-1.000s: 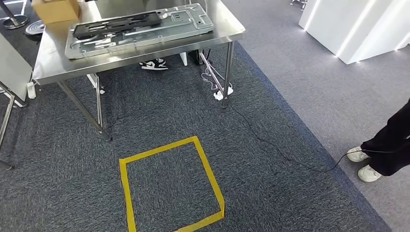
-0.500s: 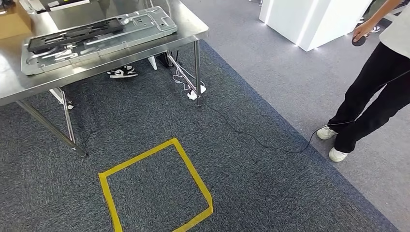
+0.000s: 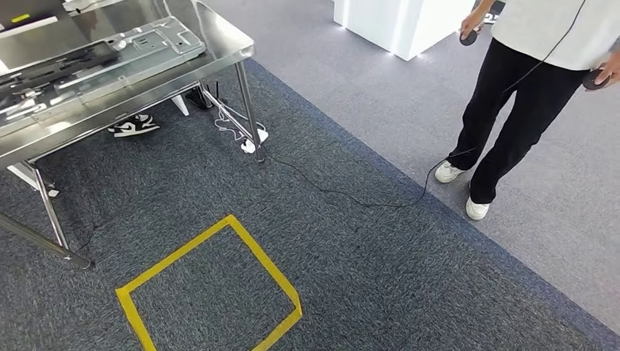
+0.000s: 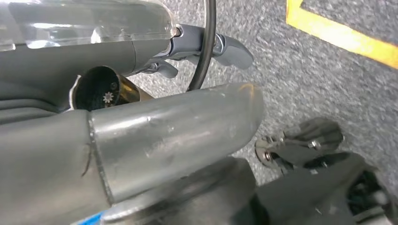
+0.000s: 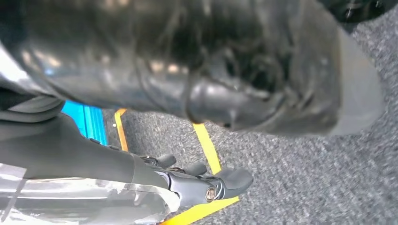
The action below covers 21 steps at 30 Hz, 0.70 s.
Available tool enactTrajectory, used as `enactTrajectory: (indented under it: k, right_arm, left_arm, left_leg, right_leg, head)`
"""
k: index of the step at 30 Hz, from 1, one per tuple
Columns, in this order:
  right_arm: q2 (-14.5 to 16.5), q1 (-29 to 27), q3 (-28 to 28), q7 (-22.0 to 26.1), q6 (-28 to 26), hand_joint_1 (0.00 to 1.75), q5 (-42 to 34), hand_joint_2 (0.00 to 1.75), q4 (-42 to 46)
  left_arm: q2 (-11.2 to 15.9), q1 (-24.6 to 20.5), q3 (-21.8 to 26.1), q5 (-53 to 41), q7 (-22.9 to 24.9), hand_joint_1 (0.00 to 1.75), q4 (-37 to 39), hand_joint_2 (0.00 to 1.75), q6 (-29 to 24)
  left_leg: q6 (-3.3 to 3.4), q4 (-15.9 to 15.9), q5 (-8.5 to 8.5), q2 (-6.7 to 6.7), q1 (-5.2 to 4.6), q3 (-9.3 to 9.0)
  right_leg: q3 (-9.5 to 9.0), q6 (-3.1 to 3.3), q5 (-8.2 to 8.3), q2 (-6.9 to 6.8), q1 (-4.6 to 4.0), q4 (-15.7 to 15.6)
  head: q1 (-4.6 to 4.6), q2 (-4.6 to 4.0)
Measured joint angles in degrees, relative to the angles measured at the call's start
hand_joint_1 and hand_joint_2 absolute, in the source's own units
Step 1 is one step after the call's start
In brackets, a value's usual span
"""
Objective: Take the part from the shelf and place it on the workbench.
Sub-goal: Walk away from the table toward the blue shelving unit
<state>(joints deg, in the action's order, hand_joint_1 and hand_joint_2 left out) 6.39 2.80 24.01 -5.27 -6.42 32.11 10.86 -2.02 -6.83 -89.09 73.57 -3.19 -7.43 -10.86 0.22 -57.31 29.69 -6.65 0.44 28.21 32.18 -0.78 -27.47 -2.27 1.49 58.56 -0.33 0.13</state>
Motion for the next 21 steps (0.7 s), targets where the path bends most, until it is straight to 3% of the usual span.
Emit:
enactTrajectory:
  k: [2,4,5,6,7,8,10,11,13,15,16,18,20,21]
  right_arm:
    - [0.01,0.02,0.12,-0.03,-0.01,0.00,0.05,0.00,0.00]
    - [0.02,0.13,0.20,-0.09,0.03,0.00,0.22,0.00,0.00]
    - [0.03,0.17,0.23,-0.15,0.09,0.00,0.40,0.00,0.00]
    - [0.04,0.16,0.25,-0.30,0.19,0.00,0.68,0.00,0.00]
    - [0.05,0.13,0.27,-0.47,0.28,0.00,0.97,0.00,-0.01]
    - [0.05,0.12,0.29,-0.64,0.34,0.00,1.20,0.00,-0.01]
    - [0.13,0.14,0.38,-0.82,0.30,0.00,1.35,0.00,-0.02]
    - [0.21,0.21,0.51,-0.79,0.26,0.00,1.29,0.00,-0.02]
    - [0.35,0.39,1.02,-0.36,0.33,0.00,1.03,0.00,-0.02]
    - [0.46,0.30,1.53,0.24,0.45,0.00,0.87,0.00,-0.04]
    - [0.50,0.19,1.67,0.40,0.48,0.00,0.96,0.00,-0.05]
    - [0.54,0.12,1.85,0.41,0.36,0.00,1.71,0.00,-0.07]
    - [0.54,0.23,1.90,0.10,0.26,0.00,2.65,0.00,-0.07]
    - [0.54,0.25,1.90,-0.04,0.25,0.00,2.88,0.00,-0.07]
  left_arm:
    - [0.03,-0.09,0.00,0.05,-0.47,0.00,0.00,0.00,-0.17]
    - [0.09,0.09,0.00,0.20,-1.74,0.00,0.00,0.00,-0.51]
    - [0.10,0.19,0.00,0.42,-2.70,0.00,0.00,0.00,-0.73]
    - [0.13,0.24,0.01,0.76,-3.91,0.00,0.00,0.00,-1.00]
    - [0.16,0.21,0.05,1.21,-5.32,0.00,0.00,0.00,-1.30]
    - [0.21,0.10,0.14,1.71,-6.77,0.00,0.00,0.00,-1.55]
    - [0.32,-0.29,0.36,2.40,-8.59,0.00,0.00,0.00,-1.79]
    - [0.42,-0.50,0.46,2.58,-8.81,0.00,0.01,0.00,-1.84]
    - [0.61,-0.75,0.63,3.05,-8.71,0.00,0.02,0.00,-2.17]
    - [0.73,-0.82,0.91,3.88,-8.49,0.00,0.02,0.00,-2.57]
    - [0.75,-0.78,1.10,4.30,-8.27,0.00,0.02,0.00,-2.66]
    - [0.80,-0.62,1.46,5.02,-7.80,0.00,0.02,0.00,-2.75]
    - [0.90,-0.33,1.77,5.48,-7.66,0.00,0.03,0.00,-2.87]
    - [0.97,-0.16,1.88,5.64,-7.67,0.00,0.04,0.00,-2.94]
  left_leg:
    - [-0.60,-3.03,2.49,2.76,0.30,1.23]
    - [-0.79,-10.25,6.60,5.57,0.39,4.56]
    - [-0.75,-13.88,7.97,6.05,0.38,6.32]
    - [-0.61,-15.95,8.18,6.22,0.37,7.39]
    - [-0.40,-15.86,7.21,6.31,0.35,7.46]
    - [-0.11,-13.52,5.20,6.56,0.33,6.48]
    - [0.62,-5.96,1.04,8.56,0.29,3.16]
    - [0.89,-3.02,-0.08,9.76,0.24,1.97]
    - [1.13,-0.93,-0.36,10.98,0.03,1.40]
    - [1.38,-0.58,-0.68,10.02,-0.18,1.36]
    - [1.70,-0.26,-0.96,9.33,-0.13,1.19]
    - [2.55,0.56,-1.63,7.90,0.00,0.98]
    - [3.09,0.76,-1.84,6.35,-0.22,1.17]
    - [3.18,0.71,-1.83,5.52,-0.38,1.32]
  right_leg:
    - [0.20,0.75,0.42,1.09,0.16,-0.22]
    - [0.55,1.13,0.66,2.31,0.02,-0.21]
    - [0.74,1.22,0.72,3.05,-0.11,-0.15]
    - [0.88,1.28,0.76,3.84,-0.24,-0.06]
    - [0.94,1.30,0.78,4.65,-0.35,0.04]
    - [0.94,1.29,0.78,5.48,-0.42,0.12]
    - [0.90,1.13,0.88,6.91,-0.45,0.18]
    - [1.00,0.94,1.00,7.51,-0.43,0.21]
    - [1.51,0.22,1.38,8.65,-0.19,0.23]
    - [1.83,-0.67,1.83,9.91,0.01,0.00]
    - [1.95,-0.95,1.79,9.75,-0.01,0.11]
    - [3.26,-1.24,0.01,7.12,-0.32,2.72]
    - [6.49,-1.25,-3.86,3.79,-0.51,9.52]
    - [8.07,-1.31,-5.38,3.12,-0.53,12.99]
  head:
    - [0.00,0.00]
    - [-0.01,0.00]
    - [-0.01,0.00]
    - [-0.02,0.00]
    - [-0.02,0.00]
    - [-0.02,0.00]
    - [-0.02,0.00]
    - [-0.02,0.00]
    - [-0.02,0.00]
    - [-0.02,0.00]
    - [-0.01,0.00]
    - [0.12,0.00]
    - [0.22,0.00]
    - [0.21,0.00]
